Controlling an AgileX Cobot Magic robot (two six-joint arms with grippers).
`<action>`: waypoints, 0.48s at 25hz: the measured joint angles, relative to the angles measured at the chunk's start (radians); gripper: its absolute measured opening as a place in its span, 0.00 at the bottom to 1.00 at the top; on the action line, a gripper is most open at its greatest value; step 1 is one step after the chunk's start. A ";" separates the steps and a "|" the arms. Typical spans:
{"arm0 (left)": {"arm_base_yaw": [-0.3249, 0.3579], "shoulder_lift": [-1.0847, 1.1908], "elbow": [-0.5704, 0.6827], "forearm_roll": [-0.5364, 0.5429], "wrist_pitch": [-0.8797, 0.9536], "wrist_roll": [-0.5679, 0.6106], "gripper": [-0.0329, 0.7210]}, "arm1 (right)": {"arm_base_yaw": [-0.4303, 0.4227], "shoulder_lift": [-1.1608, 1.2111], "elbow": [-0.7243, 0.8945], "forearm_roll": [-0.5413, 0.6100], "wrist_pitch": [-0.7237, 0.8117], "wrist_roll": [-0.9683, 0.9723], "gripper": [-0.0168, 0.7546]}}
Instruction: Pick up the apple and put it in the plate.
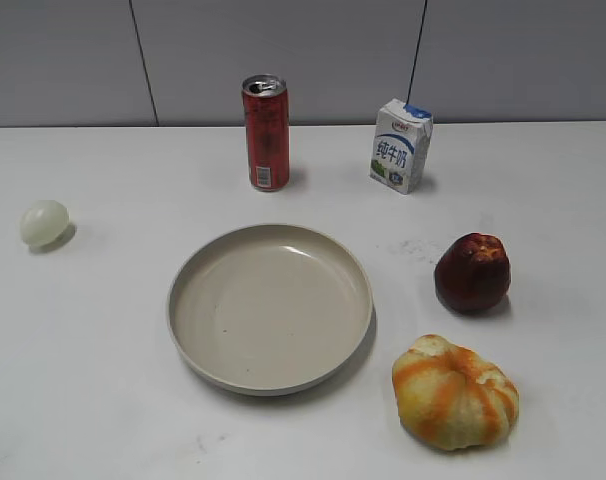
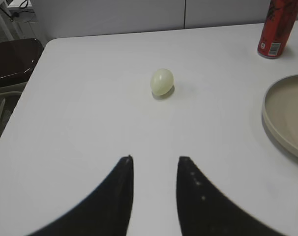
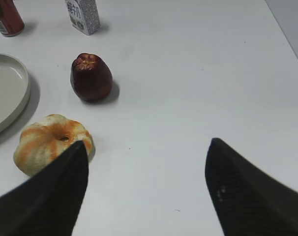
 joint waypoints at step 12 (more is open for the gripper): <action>0.000 0.000 0.000 0.000 0.000 0.000 0.36 | 0.000 0.000 0.000 0.000 0.000 0.000 0.79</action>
